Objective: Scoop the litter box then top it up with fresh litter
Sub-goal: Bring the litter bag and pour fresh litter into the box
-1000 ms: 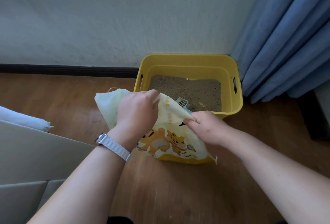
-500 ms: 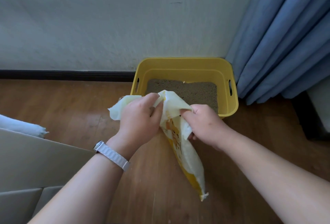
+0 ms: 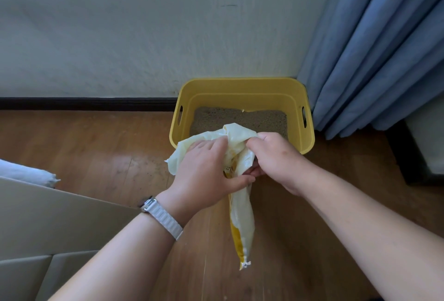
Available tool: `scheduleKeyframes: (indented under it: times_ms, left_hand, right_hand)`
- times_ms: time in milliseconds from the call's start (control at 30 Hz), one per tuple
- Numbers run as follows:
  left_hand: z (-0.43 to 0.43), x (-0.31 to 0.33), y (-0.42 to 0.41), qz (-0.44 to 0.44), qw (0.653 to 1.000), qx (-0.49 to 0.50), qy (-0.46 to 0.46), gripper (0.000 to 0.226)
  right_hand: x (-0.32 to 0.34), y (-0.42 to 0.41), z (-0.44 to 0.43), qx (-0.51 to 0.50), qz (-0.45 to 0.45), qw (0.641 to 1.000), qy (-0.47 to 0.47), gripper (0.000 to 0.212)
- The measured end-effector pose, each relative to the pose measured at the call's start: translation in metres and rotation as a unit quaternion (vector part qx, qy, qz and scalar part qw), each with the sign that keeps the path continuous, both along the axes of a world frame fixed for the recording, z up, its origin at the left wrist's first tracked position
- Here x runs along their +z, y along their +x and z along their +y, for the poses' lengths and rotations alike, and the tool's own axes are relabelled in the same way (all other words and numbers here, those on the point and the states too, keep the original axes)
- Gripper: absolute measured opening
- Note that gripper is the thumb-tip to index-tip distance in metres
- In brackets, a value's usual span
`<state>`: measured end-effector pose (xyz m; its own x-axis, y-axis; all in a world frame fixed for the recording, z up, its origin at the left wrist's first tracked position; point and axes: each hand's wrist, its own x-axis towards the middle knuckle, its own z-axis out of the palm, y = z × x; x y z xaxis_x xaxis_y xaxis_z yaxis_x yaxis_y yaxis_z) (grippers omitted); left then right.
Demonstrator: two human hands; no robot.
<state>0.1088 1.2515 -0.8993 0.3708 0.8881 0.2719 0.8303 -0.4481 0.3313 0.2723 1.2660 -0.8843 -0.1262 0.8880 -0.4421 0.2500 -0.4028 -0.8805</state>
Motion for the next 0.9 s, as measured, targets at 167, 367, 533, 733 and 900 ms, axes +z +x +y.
scheduleKeyframes:
  times_ms: [167, 367, 533, 733, 900]
  left_hand:
    - [-0.001, -0.003, 0.006, 0.026, 0.999, -0.024, 0.009, 0.056]
    - [0.003, -0.002, 0.003, -0.002, 1.000, 0.018, 0.004, 0.027]
    - [0.011, 0.016, -0.001, -0.067, 0.992, 0.110, -0.015, 0.026]
    - [0.014, 0.032, -0.003, -0.177, 0.959, 0.218, -0.049, 0.031]
    - [0.014, 0.035, 0.001, -0.216, 0.938, 0.259, -0.080, 0.022]
  right_hand:
    - [-0.002, 0.004, 0.001, 0.043, -0.058, 0.997, 0.011, 0.033]
    - [-0.001, 0.008, -0.004, 0.069, -0.078, 0.994, 0.041, 0.034]
    - [-0.002, 0.008, -0.015, 0.176, -0.172, 0.965, 0.094, 0.036]
    - [-0.013, -0.006, -0.033, 0.287, -0.245, 0.925, 0.038, 0.101]
    - [-0.015, -0.032, -0.052, 0.261, -0.321, 0.907, 0.078, 0.094]
